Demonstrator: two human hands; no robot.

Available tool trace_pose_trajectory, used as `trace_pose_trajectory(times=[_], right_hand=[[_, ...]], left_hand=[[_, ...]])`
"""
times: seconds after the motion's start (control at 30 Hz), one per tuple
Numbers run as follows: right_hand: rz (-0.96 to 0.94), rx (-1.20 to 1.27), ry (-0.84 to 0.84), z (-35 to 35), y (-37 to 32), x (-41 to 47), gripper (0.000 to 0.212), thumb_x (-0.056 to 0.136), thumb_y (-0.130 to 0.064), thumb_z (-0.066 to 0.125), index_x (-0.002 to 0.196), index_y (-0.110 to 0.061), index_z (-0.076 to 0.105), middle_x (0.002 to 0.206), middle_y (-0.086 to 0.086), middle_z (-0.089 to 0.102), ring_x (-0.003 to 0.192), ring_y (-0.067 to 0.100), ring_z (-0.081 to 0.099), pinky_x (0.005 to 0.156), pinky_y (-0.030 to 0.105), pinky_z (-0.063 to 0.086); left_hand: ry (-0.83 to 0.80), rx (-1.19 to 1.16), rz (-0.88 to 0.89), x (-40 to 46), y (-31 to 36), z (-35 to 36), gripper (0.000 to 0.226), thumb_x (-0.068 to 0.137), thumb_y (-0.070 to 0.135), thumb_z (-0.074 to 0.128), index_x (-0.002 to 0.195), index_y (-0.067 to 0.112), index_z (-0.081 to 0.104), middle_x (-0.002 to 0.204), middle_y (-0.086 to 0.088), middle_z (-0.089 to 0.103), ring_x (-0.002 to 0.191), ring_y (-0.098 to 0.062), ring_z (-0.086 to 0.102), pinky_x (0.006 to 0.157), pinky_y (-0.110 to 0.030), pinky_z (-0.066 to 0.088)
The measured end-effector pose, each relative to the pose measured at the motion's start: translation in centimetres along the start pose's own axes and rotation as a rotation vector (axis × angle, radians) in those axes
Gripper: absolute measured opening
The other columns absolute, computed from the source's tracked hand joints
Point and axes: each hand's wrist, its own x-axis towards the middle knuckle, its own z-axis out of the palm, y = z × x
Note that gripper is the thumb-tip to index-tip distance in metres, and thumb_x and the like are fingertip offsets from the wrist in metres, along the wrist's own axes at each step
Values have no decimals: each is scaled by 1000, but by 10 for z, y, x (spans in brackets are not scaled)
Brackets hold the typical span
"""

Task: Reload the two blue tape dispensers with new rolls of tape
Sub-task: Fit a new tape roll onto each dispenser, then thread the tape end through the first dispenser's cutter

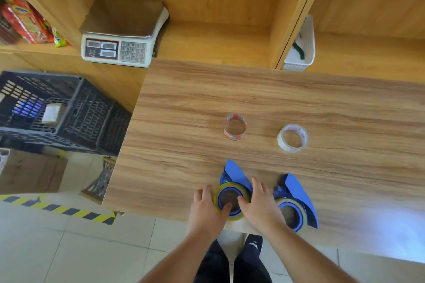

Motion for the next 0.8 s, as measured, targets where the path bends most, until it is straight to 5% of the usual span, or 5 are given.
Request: trace_pose_trajectory(times=[0.27, 0.5, 0.67, 0.8], right_hand=[[84, 53, 4, 13, -8, -1, 77, 93, -37, 62, 157, -22, 22, 153, 6, 43, 129, 28, 55, 96, 41, 54], [139, 138, -13, 21, -16, 1, 68, 92, -31, 66, 150, -17, 33, 141, 7, 50, 112, 25, 62, 84, 31, 49], [160, 230, 32, 11, -20, 1, 32, 83, -30, 70, 102, -25, 46, 105, 1, 61, 79, 14, 62, 59, 29, 47], [163, 306, -7, -10, -24, -6, 43, 78, -24, 71, 111, -28, 43, 91, -4, 69, 77, 13, 68, 61, 30, 50]], left_hand=[[-59, -28, -27, 15, 6, -2, 36, 92, 33, 67, 124, 21, 57, 120, 3, 51, 83, -11, 60, 72, -26, 50], [-92, 26, -20, 19, 11, -16, 29, 88, 25, 66, 116, 22, 59, 108, 3, 55, 81, -13, 57, 70, -27, 44], [-99, 3, 8, 9, 16, -31, 29, 79, 27, 63, 107, 26, 58, 85, 5, 68, 70, -14, 63, 57, -29, 47], [-78, -16, 73, -4, 30, -47, 35, 77, 37, 66, 111, 31, 58, 88, 7, 69, 74, -15, 67, 65, -32, 53]])
